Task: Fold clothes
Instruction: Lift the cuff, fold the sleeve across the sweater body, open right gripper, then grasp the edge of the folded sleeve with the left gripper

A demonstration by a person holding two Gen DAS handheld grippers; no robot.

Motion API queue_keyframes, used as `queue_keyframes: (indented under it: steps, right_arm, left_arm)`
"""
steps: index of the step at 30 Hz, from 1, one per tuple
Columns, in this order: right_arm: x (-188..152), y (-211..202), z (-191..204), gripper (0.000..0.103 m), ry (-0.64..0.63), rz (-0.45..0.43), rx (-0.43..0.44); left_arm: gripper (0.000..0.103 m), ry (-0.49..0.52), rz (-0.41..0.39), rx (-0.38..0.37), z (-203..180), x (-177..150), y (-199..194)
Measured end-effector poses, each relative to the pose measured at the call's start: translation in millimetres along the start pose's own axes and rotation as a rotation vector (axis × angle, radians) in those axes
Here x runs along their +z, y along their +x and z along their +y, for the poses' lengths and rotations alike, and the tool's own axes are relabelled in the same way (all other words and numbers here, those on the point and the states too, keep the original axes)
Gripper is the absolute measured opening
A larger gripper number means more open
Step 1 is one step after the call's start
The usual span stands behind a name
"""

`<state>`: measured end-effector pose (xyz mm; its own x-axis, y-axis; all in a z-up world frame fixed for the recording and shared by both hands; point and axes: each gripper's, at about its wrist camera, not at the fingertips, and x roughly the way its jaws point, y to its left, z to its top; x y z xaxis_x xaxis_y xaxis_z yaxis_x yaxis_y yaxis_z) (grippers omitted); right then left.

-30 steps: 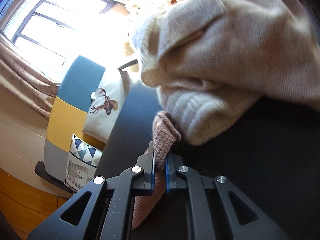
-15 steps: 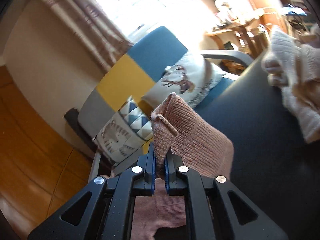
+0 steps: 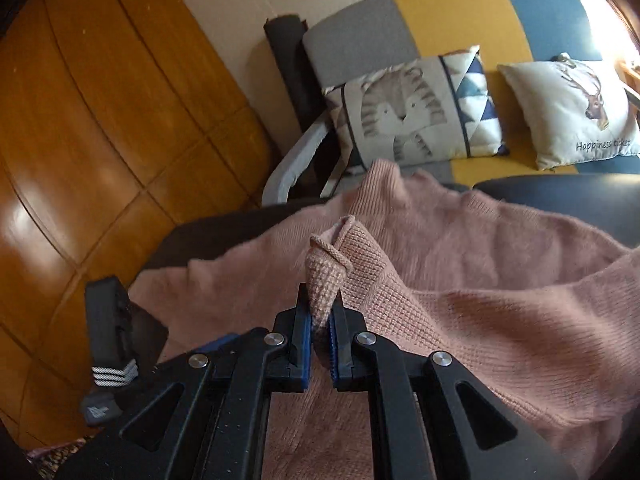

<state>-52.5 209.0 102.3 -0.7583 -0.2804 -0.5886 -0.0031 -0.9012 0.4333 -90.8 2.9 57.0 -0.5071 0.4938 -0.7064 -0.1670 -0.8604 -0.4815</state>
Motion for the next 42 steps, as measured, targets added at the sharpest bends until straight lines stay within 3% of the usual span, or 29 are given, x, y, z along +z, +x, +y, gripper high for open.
queue_keyframes:
  steps: [2,6,8,11,15,19,22,24,27,32,34,37,42]
  right_arm:
    - [-17.0,19.5,4.5,0.007,-0.024,0.053,-0.022]
    - [-27.7,49.8,-1.0,0.009,-0.026,0.183,-0.044]
    - [-30.4,34.6,-11.0,0.014,0.026,0.162,0.012]
    - [-36.2,-13.1,-28.4,0.032,0.084,0.056,-0.004]
    - [-55.1,-61.9,-57.8,0.036,0.101,-0.032,-0.121]
    - [-75.7,-72.0,-82.6,0.036,0.138,-0.017,-0.223]
    - [-85.9,-74.5,-98.7,0.036,0.206,-0.040,-0.195]
    - [-88.1,-76.7,-104.0,0.036,0.235,-0.056,-0.171]
    - [-91.2,-78.1,-106.0,0.036,0.240,-0.059,-0.167]
    - [-92.2,-74.5,-108.1,0.036,0.255,-0.069,-0.148]
    - [-92.2,-72.7,-109.5,0.036,0.261,-0.073,-0.140]
    - [-92.1,-72.0,-110.5,0.036,0.267,-0.076,-0.132]
    - [-94.1,-73.7,-112.8,0.036,0.274,-0.079,-0.121]
  left_arm:
    - [0.081,0.011,-0.018,-0.032,4.0,-3.1,-4.4]
    - [0.081,0.075,0.017,-0.050,-12.1,-4.3,1.6]
    - [0.081,0.094,0.043,-0.082,-21.9,-2.7,6.6]
    - [0.081,0.106,0.090,-0.140,-36.7,1.0,17.0]
    - [0.081,0.071,0.146,-0.205,-54.5,4.7,33.3]
    - [0.081,0.128,0.163,-0.110,-73.2,2.2,42.3]
    - [0.081,0.244,0.153,-0.016,-93.9,-5.7,40.8]
    - [0.081,0.316,0.076,0.070,-103.7,-12.6,30.9]
    - [0.081,0.384,-0.037,0.059,-111.5,-21.4,13.5]
    - [0.081,0.477,-0.050,-0.033,-120.7,-23.1,5.4]
    - [0.081,0.500,-0.007,-0.042,-124.6,-19.9,12.0]
    - [0.081,0.489,0.143,-0.046,-120.2,-18.9,31.8]
    - [0.078,0.496,0.184,-0.082,-109.1,-32.9,28.4]
